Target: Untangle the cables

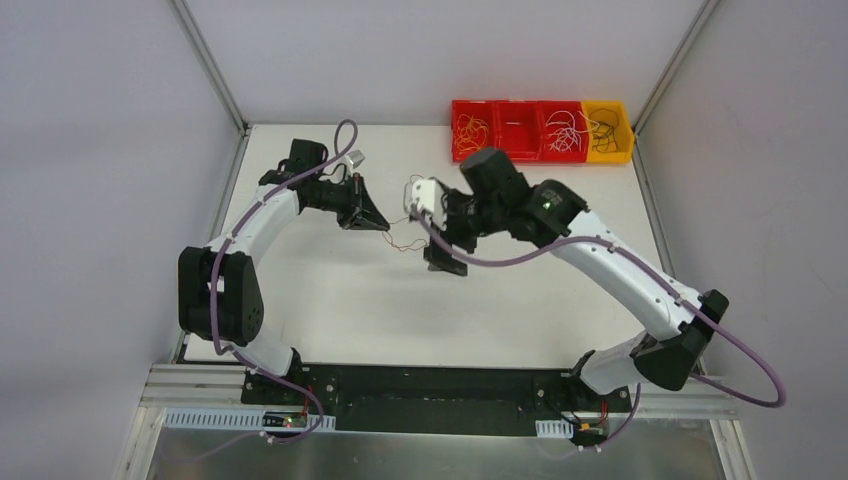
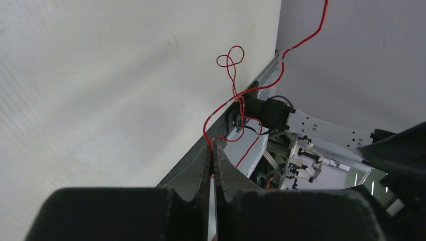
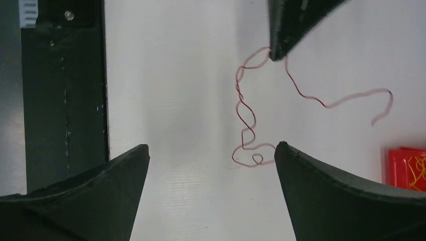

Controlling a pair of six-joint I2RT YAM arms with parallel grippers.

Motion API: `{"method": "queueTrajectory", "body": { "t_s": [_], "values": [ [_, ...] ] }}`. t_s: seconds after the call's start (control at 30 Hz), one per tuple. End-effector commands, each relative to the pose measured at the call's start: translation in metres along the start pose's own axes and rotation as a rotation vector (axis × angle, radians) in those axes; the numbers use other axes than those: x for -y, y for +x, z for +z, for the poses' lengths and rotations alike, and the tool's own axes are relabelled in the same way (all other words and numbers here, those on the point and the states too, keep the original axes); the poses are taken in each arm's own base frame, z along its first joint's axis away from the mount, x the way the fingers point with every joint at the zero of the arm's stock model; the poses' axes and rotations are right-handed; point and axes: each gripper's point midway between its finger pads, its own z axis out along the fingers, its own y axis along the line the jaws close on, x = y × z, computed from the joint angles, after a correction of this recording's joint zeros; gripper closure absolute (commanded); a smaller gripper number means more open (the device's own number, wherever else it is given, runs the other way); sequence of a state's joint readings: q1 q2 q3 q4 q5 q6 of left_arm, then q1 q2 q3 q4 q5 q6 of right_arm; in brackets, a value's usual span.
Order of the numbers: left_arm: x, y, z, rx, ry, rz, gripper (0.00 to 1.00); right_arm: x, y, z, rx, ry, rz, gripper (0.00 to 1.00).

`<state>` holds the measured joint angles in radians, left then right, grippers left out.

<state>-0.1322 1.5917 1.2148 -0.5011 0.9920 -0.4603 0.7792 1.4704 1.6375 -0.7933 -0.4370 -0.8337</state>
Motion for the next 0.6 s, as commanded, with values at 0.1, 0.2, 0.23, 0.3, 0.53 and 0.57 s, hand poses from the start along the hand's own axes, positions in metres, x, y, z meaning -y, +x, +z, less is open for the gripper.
{"method": "queueTrajectory", "body": {
  "t_s": [0.1,0.2,0.23,0.3,0.53,0.57],
  "values": [
    [0.061,0.040,0.001,-0.056,0.056,0.015,1.00,-0.022,0.002,0.046,-0.153,0.036,-0.135,0.01],
    [0.073,0.051,0.000,-0.071,0.071,0.049,1.00,-0.022,-0.002,0.059,-0.151,0.035,-0.119,0.01],
    [0.076,0.054,-0.001,-0.069,0.073,0.064,1.00,-0.024,0.000,0.062,-0.153,0.027,-0.113,0.01],
    [0.078,0.058,-0.001,-0.071,0.074,0.077,1.00,-0.025,0.003,0.069,-0.158,0.023,-0.094,0.01],
    [0.081,0.072,-0.003,-0.093,0.089,0.101,1.00,-0.027,0.021,0.072,-0.189,0.028,-0.091,0.37],
    [0.081,0.073,-0.003,-0.094,0.089,0.102,1.00,-0.029,0.024,0.071,-0.195,0.018,-0.090,0.43]
  ]
}}
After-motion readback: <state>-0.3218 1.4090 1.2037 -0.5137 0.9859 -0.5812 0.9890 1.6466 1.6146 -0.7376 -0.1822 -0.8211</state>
